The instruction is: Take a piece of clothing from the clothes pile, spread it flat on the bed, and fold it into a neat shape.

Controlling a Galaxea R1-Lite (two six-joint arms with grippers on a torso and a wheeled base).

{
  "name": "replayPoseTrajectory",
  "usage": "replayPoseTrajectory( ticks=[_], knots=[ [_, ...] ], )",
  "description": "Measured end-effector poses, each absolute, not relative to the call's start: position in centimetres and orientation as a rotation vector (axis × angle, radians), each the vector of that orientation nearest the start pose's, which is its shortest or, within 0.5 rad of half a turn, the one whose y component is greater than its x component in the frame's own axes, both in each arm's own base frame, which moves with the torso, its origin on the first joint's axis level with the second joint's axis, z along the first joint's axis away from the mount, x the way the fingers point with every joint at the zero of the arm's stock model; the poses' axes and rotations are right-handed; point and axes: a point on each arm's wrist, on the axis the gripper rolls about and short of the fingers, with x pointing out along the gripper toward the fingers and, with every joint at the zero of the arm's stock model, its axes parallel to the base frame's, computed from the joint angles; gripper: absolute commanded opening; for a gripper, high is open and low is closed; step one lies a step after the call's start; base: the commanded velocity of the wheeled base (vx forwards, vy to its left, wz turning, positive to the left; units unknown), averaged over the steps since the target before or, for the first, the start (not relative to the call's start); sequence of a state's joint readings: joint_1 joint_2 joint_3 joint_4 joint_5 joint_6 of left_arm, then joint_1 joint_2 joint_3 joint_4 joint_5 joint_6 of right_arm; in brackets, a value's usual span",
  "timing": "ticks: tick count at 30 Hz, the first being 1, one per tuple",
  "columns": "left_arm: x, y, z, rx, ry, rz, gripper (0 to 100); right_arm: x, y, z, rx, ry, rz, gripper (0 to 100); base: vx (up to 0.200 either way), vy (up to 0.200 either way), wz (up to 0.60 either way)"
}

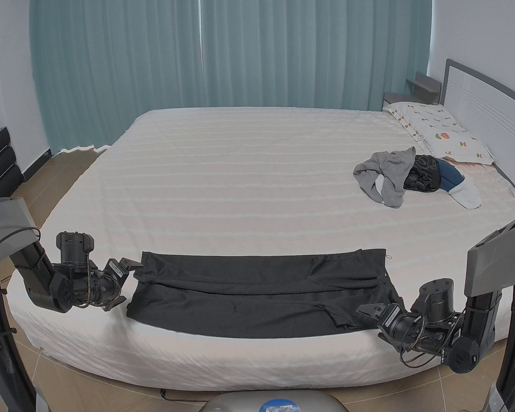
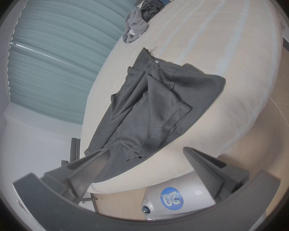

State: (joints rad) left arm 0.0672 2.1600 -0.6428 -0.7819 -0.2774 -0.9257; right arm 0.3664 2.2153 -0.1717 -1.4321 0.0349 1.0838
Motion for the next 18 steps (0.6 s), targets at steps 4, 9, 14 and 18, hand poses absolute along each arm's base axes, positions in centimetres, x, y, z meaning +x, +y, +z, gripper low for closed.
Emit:
replayPoseTrajectory(
  ticks=[4, 9, 14, 18],
  knots=[
    [32.7, 1.6, 1.1, -1.007, 0.772, 0.151, 100, 23.7, 8.4, 0.3, 0.954, 0.695, 0.023, 100, 0.000, 0.000, 0.00],
    [32.7, 1.6, 1.1, -1.012, 0.769, 0.151, 100, 23.9, 7.6, 2.2, 0.982, 0.608, 0.025, 100, 0.000, 0.000, 0.00],
    [32.8, 1.6, 1.2, -1.014, 0.767, 0.151, 100, 24.5, 7.7, 2.8, 0.996, 0.568, 0.039, 100, 0.000, 0.000, 0.00],
    [32.8, 1.6, 1.2, -1.013, 0.766, 0.150, 100, 25.3, 8.2, 2.1, 0.994, 0.574, 0.048, 100, 0.000, 0.000, 0.00]
  ],
)
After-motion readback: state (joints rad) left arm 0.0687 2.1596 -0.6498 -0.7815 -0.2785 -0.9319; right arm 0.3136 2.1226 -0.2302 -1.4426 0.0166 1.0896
